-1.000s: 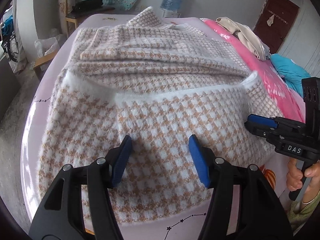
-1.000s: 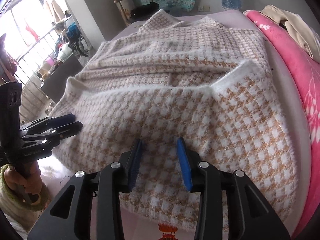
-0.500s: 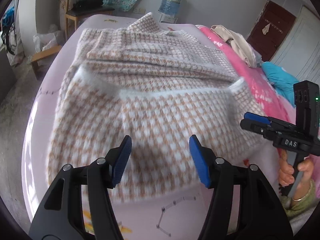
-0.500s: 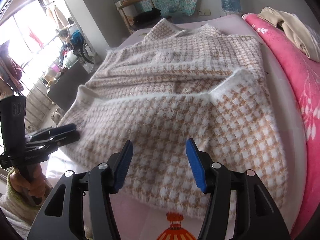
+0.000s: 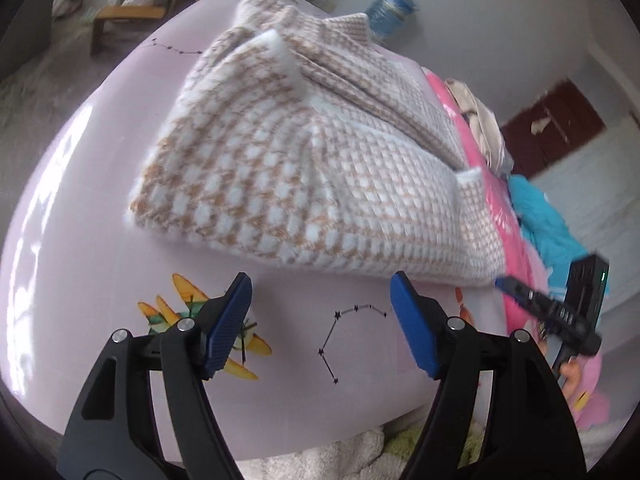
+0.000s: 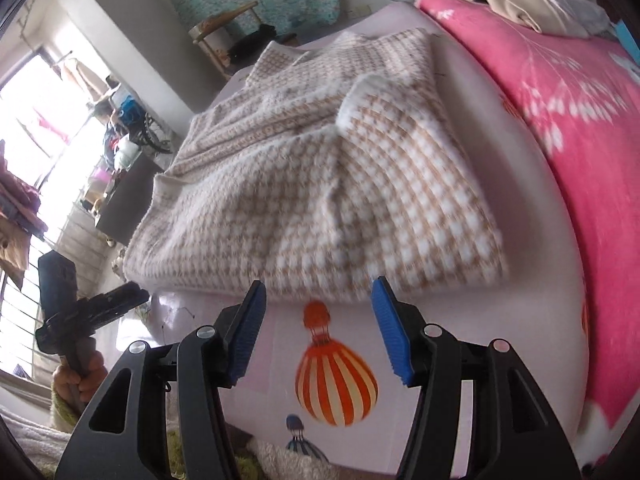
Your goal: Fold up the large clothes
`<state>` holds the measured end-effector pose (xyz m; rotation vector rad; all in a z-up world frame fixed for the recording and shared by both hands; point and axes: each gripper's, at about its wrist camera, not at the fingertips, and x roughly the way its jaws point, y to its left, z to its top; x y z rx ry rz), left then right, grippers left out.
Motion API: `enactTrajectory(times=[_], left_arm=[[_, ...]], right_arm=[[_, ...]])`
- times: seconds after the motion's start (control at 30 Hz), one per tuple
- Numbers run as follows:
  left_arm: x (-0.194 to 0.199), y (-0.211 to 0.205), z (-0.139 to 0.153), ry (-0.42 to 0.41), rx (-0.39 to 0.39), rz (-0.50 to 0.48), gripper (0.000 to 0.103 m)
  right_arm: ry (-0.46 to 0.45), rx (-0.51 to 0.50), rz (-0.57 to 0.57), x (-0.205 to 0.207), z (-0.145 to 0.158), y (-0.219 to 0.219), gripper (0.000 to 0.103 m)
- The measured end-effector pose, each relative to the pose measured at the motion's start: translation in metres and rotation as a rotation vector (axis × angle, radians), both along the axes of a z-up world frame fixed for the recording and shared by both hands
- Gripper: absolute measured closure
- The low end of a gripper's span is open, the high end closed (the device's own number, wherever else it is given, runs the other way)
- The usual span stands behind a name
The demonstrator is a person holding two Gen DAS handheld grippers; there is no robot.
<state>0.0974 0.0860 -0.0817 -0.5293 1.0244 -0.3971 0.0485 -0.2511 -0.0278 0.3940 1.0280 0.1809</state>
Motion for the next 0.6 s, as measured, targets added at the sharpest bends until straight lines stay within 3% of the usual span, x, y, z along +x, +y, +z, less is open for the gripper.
enactTrajectory(times=[0.23,0.47,0.6], left_arm=[[0.017,0.005,-0.008,0.012,-0.119,0.06,0.027],[0.011,0.024,-0.02,0.02,-0.298,0.201,0.026],[0.01,0.03,-0.022,0.017,-0.337,0.252,0.026]], right_arm=[[0.039,0.01,-0.066,-0.008,-0.015,-0.013,0.049],[0.087,0.053,-0.117,-0.01,-0.035,-0.028,0.049],[0.08,0.089,-0.136,-0.005,-0.041,-0.036,0.049]])
